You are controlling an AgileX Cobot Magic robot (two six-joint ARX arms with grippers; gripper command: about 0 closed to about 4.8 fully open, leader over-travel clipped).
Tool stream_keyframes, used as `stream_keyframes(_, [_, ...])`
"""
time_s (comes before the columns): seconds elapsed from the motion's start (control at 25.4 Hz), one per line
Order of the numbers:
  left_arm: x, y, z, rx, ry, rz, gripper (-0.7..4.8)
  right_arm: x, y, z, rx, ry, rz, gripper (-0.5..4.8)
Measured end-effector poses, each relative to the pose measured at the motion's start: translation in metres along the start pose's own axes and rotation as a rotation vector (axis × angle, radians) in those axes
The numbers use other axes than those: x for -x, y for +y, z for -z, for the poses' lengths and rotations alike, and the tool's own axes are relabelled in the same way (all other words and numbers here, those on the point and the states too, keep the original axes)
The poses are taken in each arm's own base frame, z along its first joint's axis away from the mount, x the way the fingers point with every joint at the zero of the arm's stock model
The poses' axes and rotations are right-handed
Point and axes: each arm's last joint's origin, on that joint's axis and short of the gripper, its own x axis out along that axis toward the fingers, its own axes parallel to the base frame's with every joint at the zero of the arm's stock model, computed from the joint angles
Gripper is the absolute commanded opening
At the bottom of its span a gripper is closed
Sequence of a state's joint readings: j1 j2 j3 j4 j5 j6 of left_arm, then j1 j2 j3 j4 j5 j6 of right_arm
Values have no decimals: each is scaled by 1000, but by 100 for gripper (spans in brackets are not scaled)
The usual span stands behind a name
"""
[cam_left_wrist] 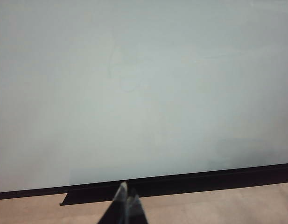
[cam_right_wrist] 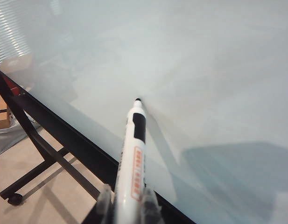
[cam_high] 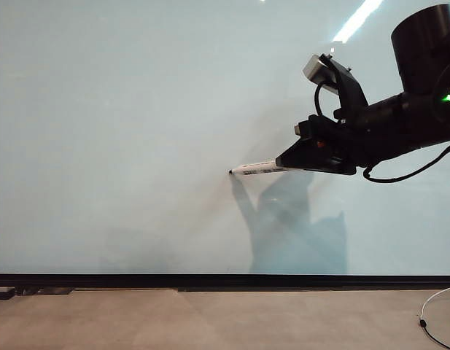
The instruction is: Pick up the pen on the shelf to the right of the whiteboard and draw a straight line.
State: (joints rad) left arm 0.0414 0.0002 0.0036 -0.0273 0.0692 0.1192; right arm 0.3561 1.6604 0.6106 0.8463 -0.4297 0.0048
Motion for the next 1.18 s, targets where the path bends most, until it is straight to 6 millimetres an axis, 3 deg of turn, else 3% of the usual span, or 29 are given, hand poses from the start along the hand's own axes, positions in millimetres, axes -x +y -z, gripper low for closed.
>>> stream_keyframes(0.51, [0, 0, 0, 0, 0, 0, -5, 10, -12, -2, 16, 24, 13, -5])
stream_keyframes(0.75, [0, 0, 0, 0, 0, 0, -5, 24, -18, -12, 46, 17, 43, -5])
stream_keyframes(1.18, [0, 0, 0, 0, 0, 0, -5, 82, -43, -3, 29, 22, 193, -5])
